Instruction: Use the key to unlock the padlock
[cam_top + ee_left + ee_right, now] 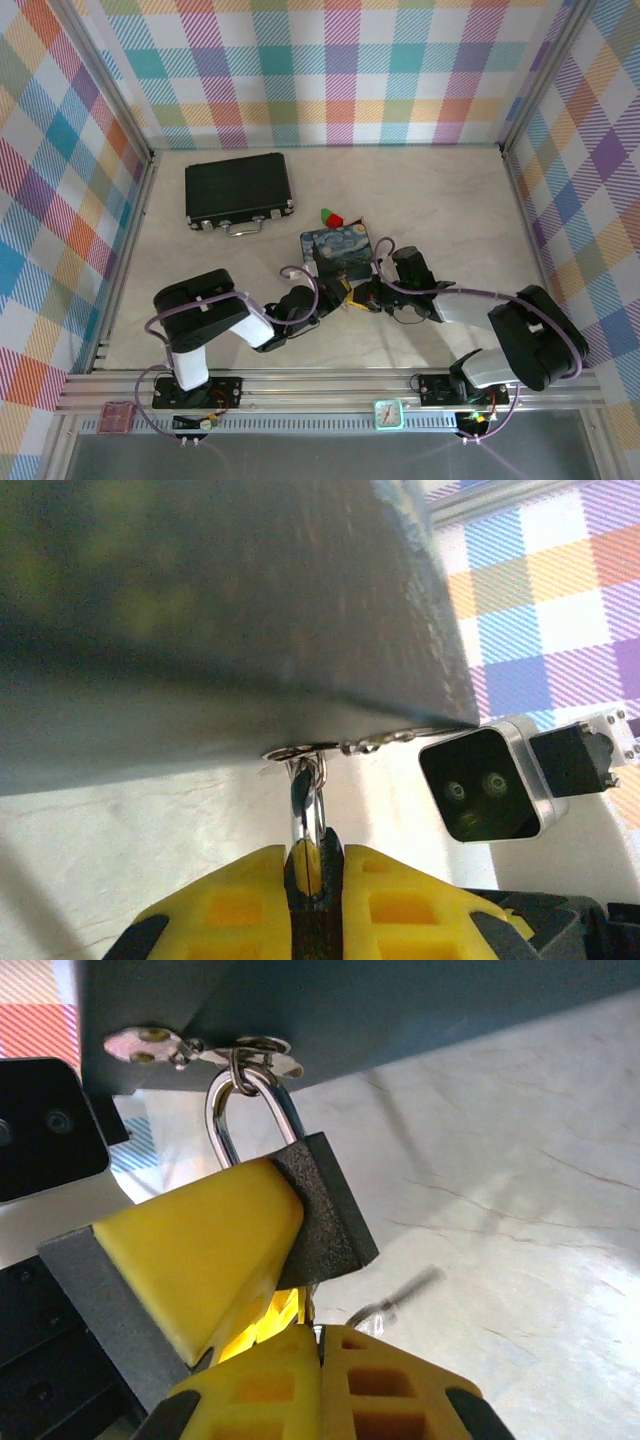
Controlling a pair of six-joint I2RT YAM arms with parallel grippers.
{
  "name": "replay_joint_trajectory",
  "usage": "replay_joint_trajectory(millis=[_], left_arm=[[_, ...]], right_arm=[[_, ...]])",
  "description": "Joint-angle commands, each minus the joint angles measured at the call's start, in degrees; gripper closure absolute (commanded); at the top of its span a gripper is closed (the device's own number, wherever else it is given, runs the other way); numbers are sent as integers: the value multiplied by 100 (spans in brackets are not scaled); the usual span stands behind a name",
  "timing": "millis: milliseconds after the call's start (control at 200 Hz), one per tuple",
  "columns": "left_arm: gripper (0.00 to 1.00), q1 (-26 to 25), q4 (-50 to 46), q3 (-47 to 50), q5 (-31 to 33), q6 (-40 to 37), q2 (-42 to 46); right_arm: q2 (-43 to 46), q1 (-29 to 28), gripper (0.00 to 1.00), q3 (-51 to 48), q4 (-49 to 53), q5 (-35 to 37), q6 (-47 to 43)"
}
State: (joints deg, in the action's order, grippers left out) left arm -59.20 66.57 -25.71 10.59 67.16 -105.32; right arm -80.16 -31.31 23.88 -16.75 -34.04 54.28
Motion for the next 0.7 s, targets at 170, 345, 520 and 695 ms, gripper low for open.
replay_joint_trajectory(millis=[170,345,520,695], left_arm=[[94,-619,1105,-17,285,-475,-314],[60,-620,1095,166,487,-183,-220],[47,-530,1060,292,328,44,-107],[33,-411,1060,475,353,72,89]], right_arm=[[-408,0,100,-4,149,544,-346],[-290,0,100,97,1169,967,-841],[-332,1,100,295,1485,953,-1060],[-543,2,100,406,1299,426,-1168]])
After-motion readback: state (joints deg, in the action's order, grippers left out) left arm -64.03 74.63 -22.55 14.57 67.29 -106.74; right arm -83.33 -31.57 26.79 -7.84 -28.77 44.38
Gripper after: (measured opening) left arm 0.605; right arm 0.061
